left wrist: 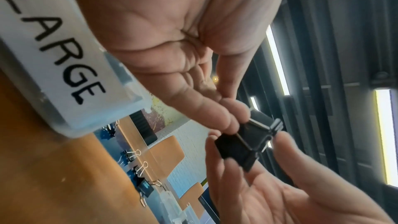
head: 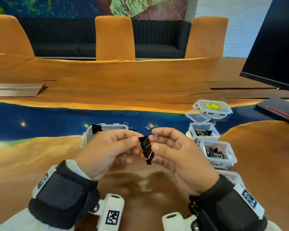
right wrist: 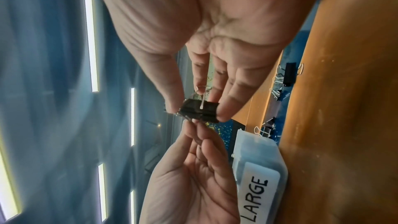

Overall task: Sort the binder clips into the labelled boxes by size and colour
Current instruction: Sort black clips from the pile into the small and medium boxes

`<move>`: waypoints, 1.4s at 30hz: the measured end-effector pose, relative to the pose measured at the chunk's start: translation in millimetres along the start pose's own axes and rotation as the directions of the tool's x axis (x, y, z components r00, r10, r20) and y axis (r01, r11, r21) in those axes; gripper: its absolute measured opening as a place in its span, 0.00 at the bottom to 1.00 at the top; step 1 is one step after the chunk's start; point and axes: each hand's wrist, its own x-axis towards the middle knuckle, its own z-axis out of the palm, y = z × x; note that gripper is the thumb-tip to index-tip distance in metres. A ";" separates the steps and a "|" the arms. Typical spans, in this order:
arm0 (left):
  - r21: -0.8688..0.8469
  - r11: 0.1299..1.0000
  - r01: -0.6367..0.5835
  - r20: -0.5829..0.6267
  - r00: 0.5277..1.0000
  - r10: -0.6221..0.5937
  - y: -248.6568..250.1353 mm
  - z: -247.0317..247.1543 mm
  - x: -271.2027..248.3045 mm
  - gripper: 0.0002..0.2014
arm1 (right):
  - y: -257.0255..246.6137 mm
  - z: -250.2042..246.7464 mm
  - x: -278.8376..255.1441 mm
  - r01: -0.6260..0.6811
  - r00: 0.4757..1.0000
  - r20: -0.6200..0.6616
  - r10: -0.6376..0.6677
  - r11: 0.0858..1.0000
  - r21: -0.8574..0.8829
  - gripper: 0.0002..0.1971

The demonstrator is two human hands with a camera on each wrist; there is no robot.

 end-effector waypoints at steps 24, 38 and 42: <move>0.175 0.984 -0.026 0.119 0.993 0.005 -17.9 1.7 -2.1 0.05 | -9.4 -1.1 -11.1 0.157 0.968 -0.128 -0.214 0.921 -0.357 0.07; 0.203 0.979 0.002 0.178 0.983 -0.039 -10.5 4.4 -7.9 0.16 | -13.9 0.4 -14.2 0.245 0.913 -0.128 -0.387 0.772 -0.587 0.07; -0.074 0.992 0.103 0.177 0.980 -0.089 -6.0 -0.1 -5.1 0.36 | -18.0 -1.6 -12.6 0.141 0.970 -0.171 -0.175 0.971 -0.194 0.04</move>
